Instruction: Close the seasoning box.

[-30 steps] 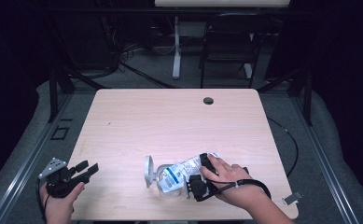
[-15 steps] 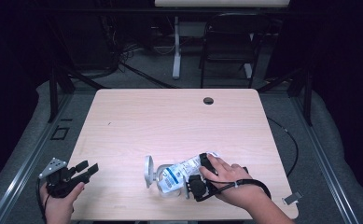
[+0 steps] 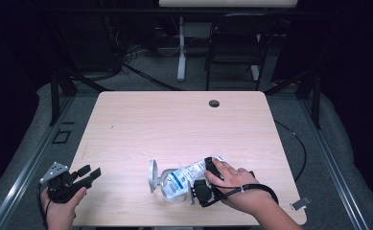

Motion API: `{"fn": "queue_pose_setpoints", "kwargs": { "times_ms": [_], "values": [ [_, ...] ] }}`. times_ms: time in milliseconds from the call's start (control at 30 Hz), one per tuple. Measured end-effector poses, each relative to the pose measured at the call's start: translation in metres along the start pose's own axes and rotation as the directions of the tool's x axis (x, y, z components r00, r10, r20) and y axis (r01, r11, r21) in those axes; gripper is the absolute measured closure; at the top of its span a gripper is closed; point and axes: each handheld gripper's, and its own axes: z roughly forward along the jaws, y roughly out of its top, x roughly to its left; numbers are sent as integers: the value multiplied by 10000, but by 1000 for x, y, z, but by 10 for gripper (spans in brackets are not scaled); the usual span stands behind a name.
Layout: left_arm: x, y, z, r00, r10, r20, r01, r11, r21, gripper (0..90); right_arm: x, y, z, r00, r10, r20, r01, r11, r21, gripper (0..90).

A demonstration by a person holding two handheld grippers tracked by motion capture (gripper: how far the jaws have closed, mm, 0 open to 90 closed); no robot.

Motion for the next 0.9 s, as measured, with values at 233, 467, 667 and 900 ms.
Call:
{"fn": "queue_pose_setpoints", "kwargs": {
  "times_ms": [233,467,667,900],
  "values": [
    [0,0,0,10000,0,-3,0,10000,-1,488,0,0,0,10000,17,-10,-17,10000,-57,456],
    [0,0,0,10000,-23,-7,23,10000,-17,488,0,1,0,10000,-93,8,93,10000,-31,457],
    [0,0,0,10000,-28,-1,28,10000,-25,488,-1,1,0,9999,-138,52,138,9999,-52,457],
    [0,0,0,10000,-37,1,37,10000,-51,488,-2,2,-1,9997,-255,69,255,9997,62,458]
  ]
}}
